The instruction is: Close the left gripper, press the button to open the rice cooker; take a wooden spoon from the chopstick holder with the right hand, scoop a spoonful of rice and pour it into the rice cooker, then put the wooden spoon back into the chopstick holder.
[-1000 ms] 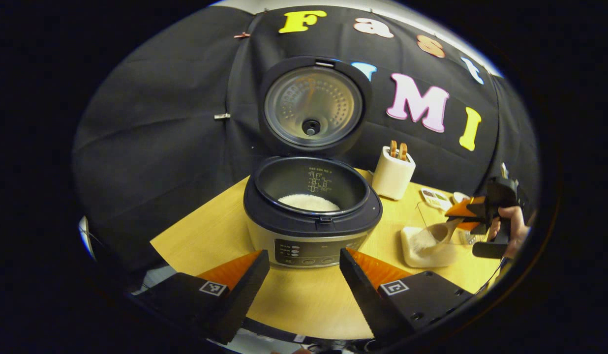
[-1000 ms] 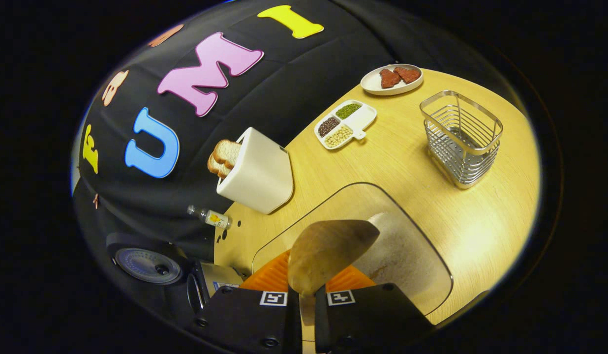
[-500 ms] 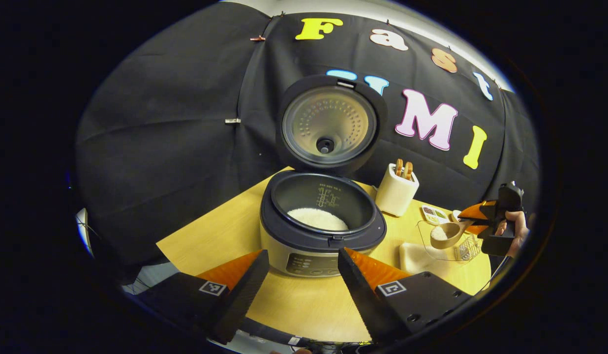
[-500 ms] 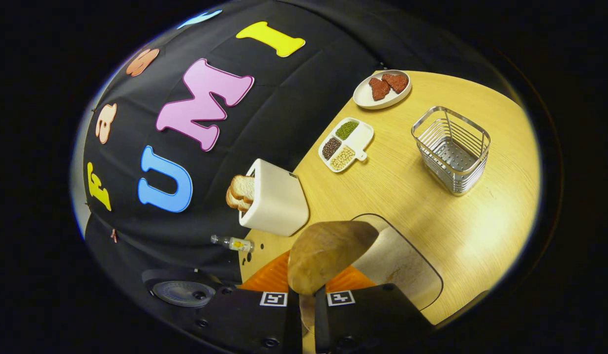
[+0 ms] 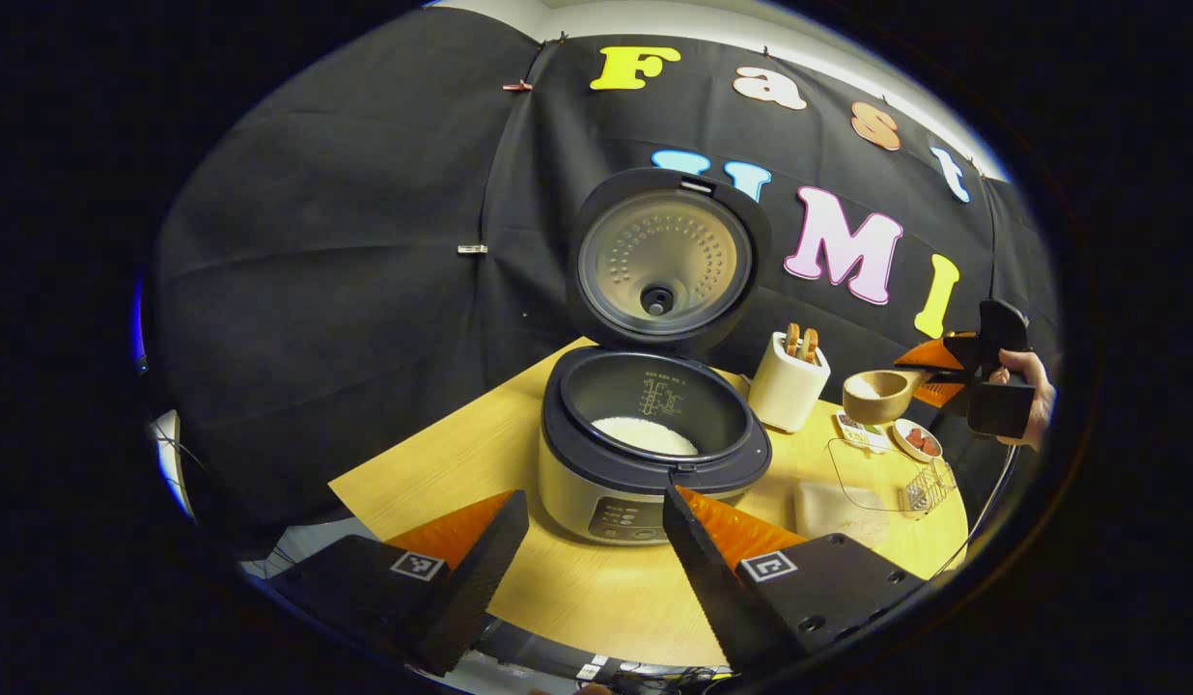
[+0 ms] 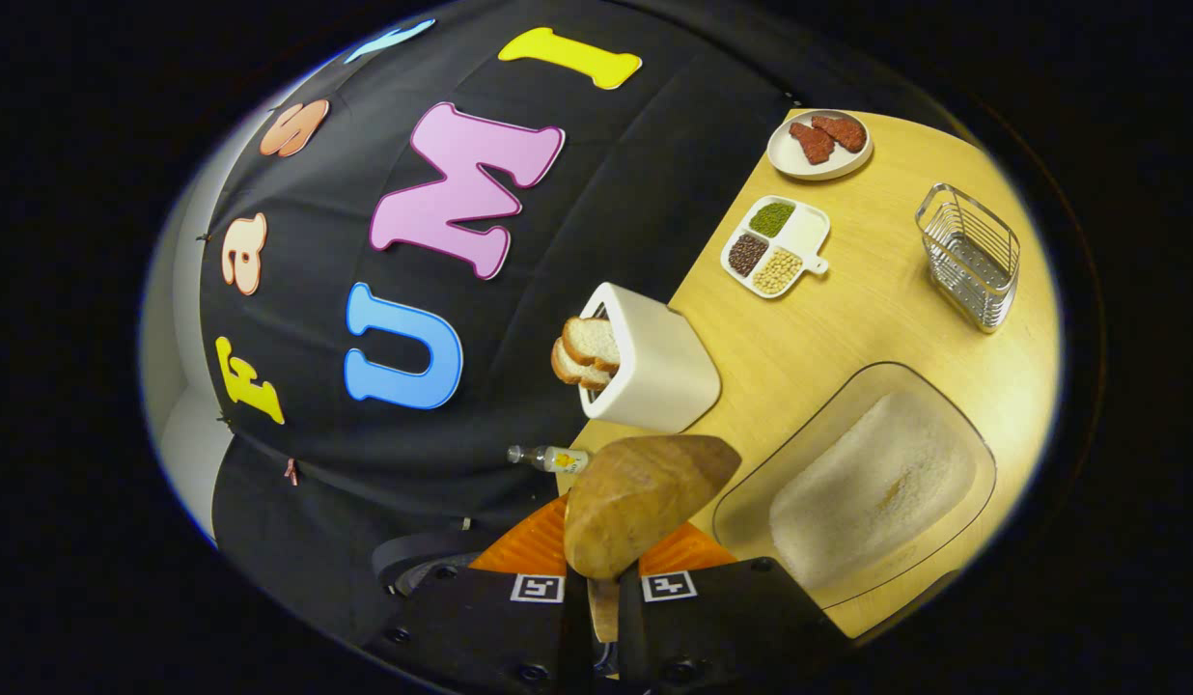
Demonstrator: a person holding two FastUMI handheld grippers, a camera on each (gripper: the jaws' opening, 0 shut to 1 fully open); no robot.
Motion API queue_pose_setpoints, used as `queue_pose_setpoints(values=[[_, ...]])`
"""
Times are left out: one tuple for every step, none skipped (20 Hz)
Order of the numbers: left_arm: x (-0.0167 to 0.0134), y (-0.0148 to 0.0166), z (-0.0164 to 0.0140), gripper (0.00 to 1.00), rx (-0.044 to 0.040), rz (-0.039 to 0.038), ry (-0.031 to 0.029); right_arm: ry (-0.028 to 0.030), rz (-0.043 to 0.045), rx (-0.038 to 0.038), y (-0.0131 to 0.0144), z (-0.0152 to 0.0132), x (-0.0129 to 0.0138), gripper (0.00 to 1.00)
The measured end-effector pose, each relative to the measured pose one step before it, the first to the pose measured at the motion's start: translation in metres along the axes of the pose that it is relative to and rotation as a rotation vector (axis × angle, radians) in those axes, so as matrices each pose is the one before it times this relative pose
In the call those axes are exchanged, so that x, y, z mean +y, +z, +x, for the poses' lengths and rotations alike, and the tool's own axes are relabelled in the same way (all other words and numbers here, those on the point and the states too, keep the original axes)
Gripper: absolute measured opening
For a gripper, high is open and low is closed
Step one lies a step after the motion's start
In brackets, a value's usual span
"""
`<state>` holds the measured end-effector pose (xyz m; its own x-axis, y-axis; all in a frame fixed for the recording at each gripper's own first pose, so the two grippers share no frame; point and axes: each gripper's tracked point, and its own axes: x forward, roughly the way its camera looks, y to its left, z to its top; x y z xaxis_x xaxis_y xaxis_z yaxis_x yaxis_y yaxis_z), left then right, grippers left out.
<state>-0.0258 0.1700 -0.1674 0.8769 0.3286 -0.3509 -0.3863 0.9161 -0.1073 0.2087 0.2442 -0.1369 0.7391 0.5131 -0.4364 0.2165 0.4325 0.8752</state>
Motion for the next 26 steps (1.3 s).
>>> queue_pose_setpoints(values=[[0.00272, 0.00038, -0.00254, 0.95, -0.00556, 0.00169, 0.00605, 0.01231, -0.01375, 0.01313, -0.00746, 0.00227, 0.00977, 0.14], [0.00432, 0.00042, -0.00189, 0.95, -0.00380, 0.00346, 0.00635, 0.01338, -0.02084, 0.01105, -0.00725, 0.00267, 0.01081, 0.14], [0.00361, 0.00026, -0.00154, 0.95, -0.00341, 0.00288, 0.00720, 0.01295, -0.02571, 0.01061, -0.00714, 0.00271, 0.01109, 0.14], [0.00365, 0.00060, -0.00238, 0.95, -0.00273, 0.00001, 0.00568, 0.01294, -0.02799, 0.00881, -0.00813, 0.00348, 0.01000, 0.14], [0.00275, -0.00050, -0.00189, 0.95, -0.00395, -0.00241, 0.00474, 0.01465, -0.03018, 0.00850, -0.00717, 0.00373, 0.01051, 0.14], [0.00218, 0.00046, -0.00125, 0.96, -0.00109, -0.00348, 0.00593, 0.01345, -0.02937, 0.00982, -0.00705, 0.00374, 0.01061, 0.14], [0.00296, 0.00045, -0.00136, 0.96, -0.00187, -0.00357, 0.00581, 0.01180, -0.02667, 0.00975, -0.00728, 0.00473, 0.00961, 0.14], [0.00355, -0.00002, -0.00198, 0.95, -0.00199, -0.00273, 0.00556, 0.00950, -0.02292, 0.00990, -0.00716, 0.00421, 0.00797, 0.14], [0.00479, -0.00088, -0.00128, 0.95, -0.00293, -0.00119, 0.00603, 0.00823, -0.02217, 0.00410, -0.00669, 0.00670, 0.00702, 0.14], [0.00197, 0.00109, -0.00082, 0.96, -0.00190, 0.00072, 0.00678, 0.00570, -0.02355, 0.00582, -0.00705, 0.00645, 0.00612, 0.15], [0.00346, 0.00058, -0.00145, 0.95, -0.00116, 0.00200, 0.00602, 0.00463, -0.02654, 0.00355, -0.00602, 0.00682, 0.00544, 0.14], [0.00352, -0.00094, -0.00138, 0.95, -0.00115, 0.00222, 0.00677, 0.00291, -0.02983, 0.00334, -0.00759, 0.00698, 0.00565, 0.14], [0.00272, 0.00067, -0.00069, 0.96, -0.00137, 0.00081, 0.00583, -0.00344, -0.02865, 0.00666, -0.00913, 0.00709, 0.00374, 0.14], [0.00242, -0.00120, -0.00006, 0.95, 0.00082, -0.00146, 0.00511, 0.00148, -0.03809, 0.00747, -0.00960, 0.00695, 0.00653, 0.14], [0.00196, -0.00040, -0.00025, 0.95, 0.00336, -0.00417, 0.00450, 0.00117, -0.04624, 0.00332, -0.00778, 0.00683, 0.00509, 0.14], [0.00101, -0.00136, -0.00047, 0.95, 0.00349, -0.00502, 0.00252, -0.00132, -0.05165, -0.00091, -0.00666, 0.00518, 0.00312, 0.14], [0.00199, -0.00084, -0.00004, 0.95, 0.00215, -0.00359, 0.00334, 0.00463, -0.05928, -0.00407, -0.00536, 0.00461, 0.00436, 0.14], [0.00294, -0.00106, 0.00058, 0.95, 0.00045, -0.00164, 0.00452, 0.00871, -0.06023, -0.00213, -0.00408, 0.00264, 0.00722, 0.14], [0.00208, 0.00012, -0.00131, 0.95, -0.00280, -0.00083, 0.00484, 0.01242, -0.06645, -0.00828, -0.00184, 0.00218, 0.00811, 0.14], [0.00221, -0.00102, -0.00028, 0.95, -0.00206, -0.00129, 0.00381, 0.01127, -0.07307, -0.01309, -0.00058, 0.00308, 0.00761, 0.14], [0.00145, 0.00026, -0.00064, 0.95, 0.00160, -0.00216, 0.00350, 0.01070, -0.07594, -0.01445, 0.00056, 0.00374, 0.00651, 0.14], [0.00111, -0.00249, 0.00104, 0.95, 0.00340, -0.00203, 0.00192, 0.01432, -0.07497, -0.01160, 0.00086, 0.00168, 0.00674, 0.14], [0.00092, -0.00150, 0.00066, 0.95, 0.00378, -0.00193, 0.00207, 0.01632, -0.06524, -0.01064, 0.00144, 0.00287, 0.00787, 0.14], [0.00158, -0.00043, -0.00027, 0.95, 0.00255, -0.00071, 0.00177, 0.02036, -0.05517, -0.00781, 0.00024, 0.00154, 0.00833, 0.14], [0.00042, -0.00183, 0.00070, 0.95, 0.00184, 0.00018, 0.00064, 0.02211, -0.04860, -0.00398, -0.00069, 0.00175, 0.00845, 0.14], [0.00034, -0.00003, -0.00048, 0.95, 0.00006, 0.00083, 0.00018, 0.02112, -0.04602, -0.00098, -0.00189, 0.00126, 0.00761, 0.14]])
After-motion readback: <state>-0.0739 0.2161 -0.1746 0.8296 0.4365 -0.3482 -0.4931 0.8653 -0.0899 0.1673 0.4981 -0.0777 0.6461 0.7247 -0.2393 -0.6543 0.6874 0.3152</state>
